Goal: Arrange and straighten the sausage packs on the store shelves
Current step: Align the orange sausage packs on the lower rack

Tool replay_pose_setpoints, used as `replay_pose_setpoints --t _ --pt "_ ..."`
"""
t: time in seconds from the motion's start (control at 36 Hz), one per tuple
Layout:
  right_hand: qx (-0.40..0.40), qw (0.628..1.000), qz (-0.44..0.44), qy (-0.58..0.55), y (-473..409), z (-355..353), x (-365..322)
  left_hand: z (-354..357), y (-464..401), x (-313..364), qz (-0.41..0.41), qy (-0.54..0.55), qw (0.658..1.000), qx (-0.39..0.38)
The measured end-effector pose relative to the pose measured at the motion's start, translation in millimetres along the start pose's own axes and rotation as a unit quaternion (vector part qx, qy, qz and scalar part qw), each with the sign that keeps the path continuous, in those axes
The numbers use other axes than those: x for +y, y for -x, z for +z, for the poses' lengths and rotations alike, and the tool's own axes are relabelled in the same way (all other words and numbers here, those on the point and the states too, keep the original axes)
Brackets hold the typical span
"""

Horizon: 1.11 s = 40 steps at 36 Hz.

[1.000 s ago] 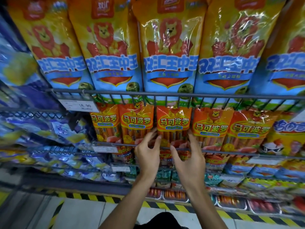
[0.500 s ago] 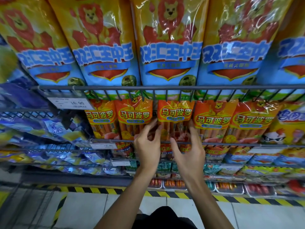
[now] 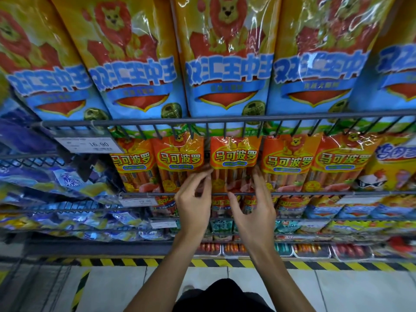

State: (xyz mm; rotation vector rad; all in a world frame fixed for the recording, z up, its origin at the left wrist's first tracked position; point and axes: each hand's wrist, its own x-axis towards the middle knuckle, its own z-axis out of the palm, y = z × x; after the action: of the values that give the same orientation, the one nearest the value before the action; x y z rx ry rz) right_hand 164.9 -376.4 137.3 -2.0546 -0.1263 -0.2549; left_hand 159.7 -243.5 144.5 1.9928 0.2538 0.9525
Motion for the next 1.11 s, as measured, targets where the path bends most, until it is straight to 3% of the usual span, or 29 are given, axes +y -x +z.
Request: replay_pose_setpoints --t 0.17,0.36,0.53,0.64,0.83,0.92,1.03,1.11 --pt "0.005 0.999 -0.049 0.006 2 -2 3 -4 11 -6 0.185 -0.074 0.974 -0.106" --pt "0.009 0.981 -0.187 0.052 -18 -1 1 -6 -7 -25 0.247 -0.158 0.939 -0.182" --pt "0.038 0.955 -0.278 0.093 -52 -7 -11 -14 -36 -9 0.244 -0.191 0.942 -0.128" --pt "0.034 0.953 -0.270 0.136 -70 -3 -7 -9 -48 -11 0.221 -0.262 0.929 -0.141" --pt "0.046 0.950 -0.254 0.174 -69 -3 -12 -7 -46 -4 0.200 -0.284 0.926 -0.149" --pt "0.035 0.956 -0.266 0.122 -63 -11 -12 -6 -42 1 0.183 -0.263 0.937 -0.138" --pt "0.080 0.956 -0.269 0.082 -51 -31 2 -2 -25 11 0.187 -0.204 0.953 -0.124" --pt "0.107 0.958 -0.248 0.092 -49 -49 19 8 -9 25 0.212 -0.168 0.945 -0.182"
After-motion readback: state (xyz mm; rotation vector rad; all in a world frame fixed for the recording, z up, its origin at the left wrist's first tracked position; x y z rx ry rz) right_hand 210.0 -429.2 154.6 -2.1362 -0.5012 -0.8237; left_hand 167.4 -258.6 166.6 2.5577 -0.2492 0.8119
